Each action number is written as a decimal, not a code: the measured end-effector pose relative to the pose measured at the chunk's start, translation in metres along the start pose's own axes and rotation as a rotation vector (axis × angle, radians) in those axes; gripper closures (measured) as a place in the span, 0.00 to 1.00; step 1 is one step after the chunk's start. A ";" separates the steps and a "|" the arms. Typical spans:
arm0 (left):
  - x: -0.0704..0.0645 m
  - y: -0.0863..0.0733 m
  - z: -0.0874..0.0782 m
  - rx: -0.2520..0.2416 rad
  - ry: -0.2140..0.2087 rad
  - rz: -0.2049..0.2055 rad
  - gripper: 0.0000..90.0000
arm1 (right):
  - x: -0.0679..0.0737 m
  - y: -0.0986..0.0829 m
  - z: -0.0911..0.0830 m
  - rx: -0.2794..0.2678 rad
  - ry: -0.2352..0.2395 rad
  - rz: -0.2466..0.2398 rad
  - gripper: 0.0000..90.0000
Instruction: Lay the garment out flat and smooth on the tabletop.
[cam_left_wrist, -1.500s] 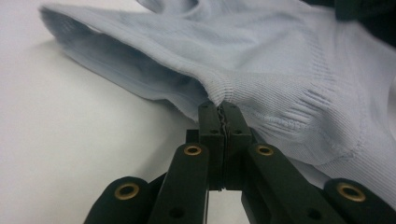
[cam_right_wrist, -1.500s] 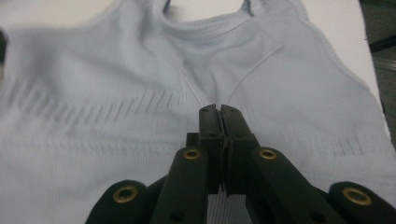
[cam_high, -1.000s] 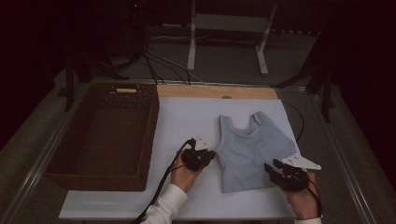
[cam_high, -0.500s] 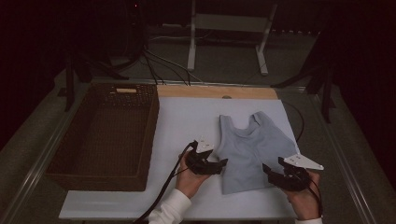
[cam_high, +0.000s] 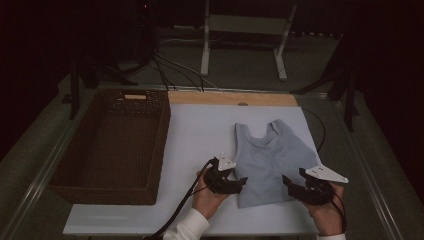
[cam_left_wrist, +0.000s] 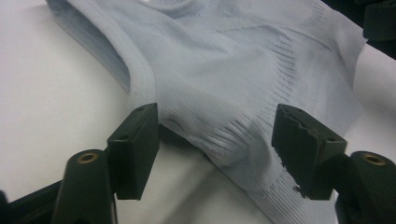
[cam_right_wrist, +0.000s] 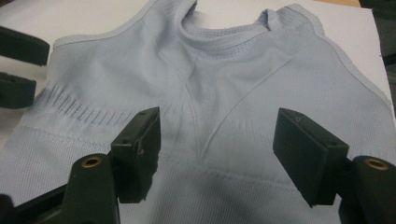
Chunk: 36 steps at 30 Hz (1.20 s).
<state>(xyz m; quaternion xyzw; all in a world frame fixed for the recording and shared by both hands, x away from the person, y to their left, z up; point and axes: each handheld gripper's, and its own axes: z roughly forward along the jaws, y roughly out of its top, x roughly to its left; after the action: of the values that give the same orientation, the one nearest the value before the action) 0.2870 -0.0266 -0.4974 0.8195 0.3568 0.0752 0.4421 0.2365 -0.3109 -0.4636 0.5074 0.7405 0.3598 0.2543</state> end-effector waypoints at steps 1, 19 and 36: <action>-0.001 -0.001 0.000 0.000 0.000 -0.002 0.40 | 0.000 0.000 0.000 0.000 0.000 0.001 0.36; -0.008 -0.011 0.013 0.046 -0.013 -0.001 0.40 | 0.000 0.000 -0.001 -0.023 0.001 0.010 0.32; -0.006 -0.009 0.009 0.055 -0.046 -0.016 0.94 | -0.001 0.000 -0.002 -0.029 -0.010 0.012 0.32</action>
<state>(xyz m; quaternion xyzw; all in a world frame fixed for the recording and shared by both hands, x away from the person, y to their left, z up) 0.2821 -0.0329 -0.5091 0.8300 0.3550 0.0430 0.4280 0.2359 -0.3123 -0.4623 0.5099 0.7309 0.3694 0.2632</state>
